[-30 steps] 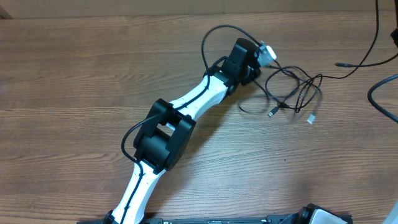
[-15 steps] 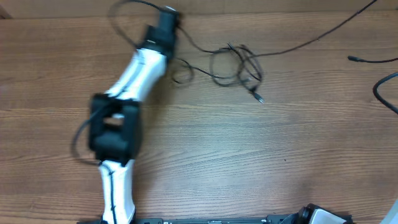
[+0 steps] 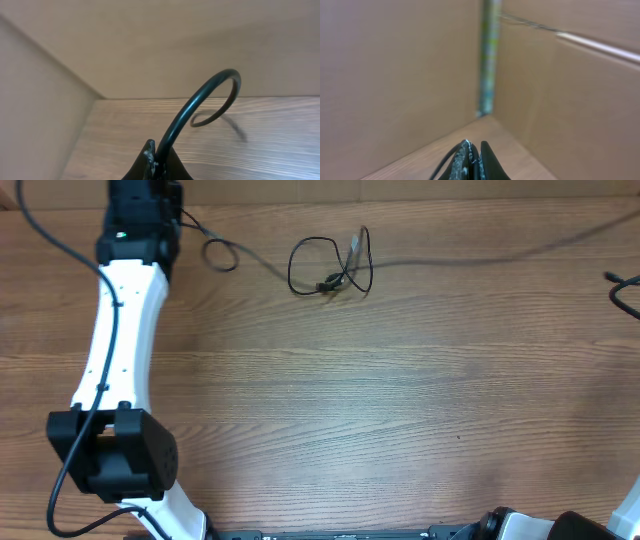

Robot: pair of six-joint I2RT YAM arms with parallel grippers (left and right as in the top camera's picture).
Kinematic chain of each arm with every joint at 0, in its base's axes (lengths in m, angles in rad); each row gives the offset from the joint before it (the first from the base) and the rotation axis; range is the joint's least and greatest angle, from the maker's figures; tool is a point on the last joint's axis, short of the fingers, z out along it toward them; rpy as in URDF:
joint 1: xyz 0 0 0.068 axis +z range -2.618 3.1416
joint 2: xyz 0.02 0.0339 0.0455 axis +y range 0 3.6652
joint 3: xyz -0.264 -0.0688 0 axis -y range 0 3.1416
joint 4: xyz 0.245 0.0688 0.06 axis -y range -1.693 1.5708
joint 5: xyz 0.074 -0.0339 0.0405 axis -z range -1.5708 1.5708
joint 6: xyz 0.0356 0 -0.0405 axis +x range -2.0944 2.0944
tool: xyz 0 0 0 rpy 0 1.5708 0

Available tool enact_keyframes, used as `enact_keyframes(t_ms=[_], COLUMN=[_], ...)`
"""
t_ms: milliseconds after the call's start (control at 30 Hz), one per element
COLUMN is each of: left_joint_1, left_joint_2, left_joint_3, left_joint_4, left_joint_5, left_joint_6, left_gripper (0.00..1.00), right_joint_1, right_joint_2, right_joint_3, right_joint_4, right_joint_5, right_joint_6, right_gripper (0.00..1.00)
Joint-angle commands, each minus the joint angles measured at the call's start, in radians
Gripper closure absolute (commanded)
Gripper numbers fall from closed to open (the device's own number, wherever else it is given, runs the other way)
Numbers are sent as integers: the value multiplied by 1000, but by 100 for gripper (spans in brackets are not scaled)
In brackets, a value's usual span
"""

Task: Untangle cables
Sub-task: 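Pull the grasped cable toward the far left with the left gripper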

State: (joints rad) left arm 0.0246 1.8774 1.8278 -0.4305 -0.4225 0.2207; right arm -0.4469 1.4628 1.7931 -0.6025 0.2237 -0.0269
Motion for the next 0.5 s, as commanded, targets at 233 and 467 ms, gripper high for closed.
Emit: enact_keyframes(t_ms=[233, 467], left_joint_1=[128, 112], left_joint_2=[-87, -89], left_joint_3=[16, 16], left_joint_4=[-37, -48], left_joint_5=[-6, 34], left_joint_6=[27, 26], left_gripper=[96, 96], right_joint_1=[-126, -198], right_joint_2=[-6, 8], right_joint_3=[4, 4], right_joint_4=[-18, -24], right_joint_5=[375, 392], right_joint_6=[54, 57], right_gripper=[96, 47])
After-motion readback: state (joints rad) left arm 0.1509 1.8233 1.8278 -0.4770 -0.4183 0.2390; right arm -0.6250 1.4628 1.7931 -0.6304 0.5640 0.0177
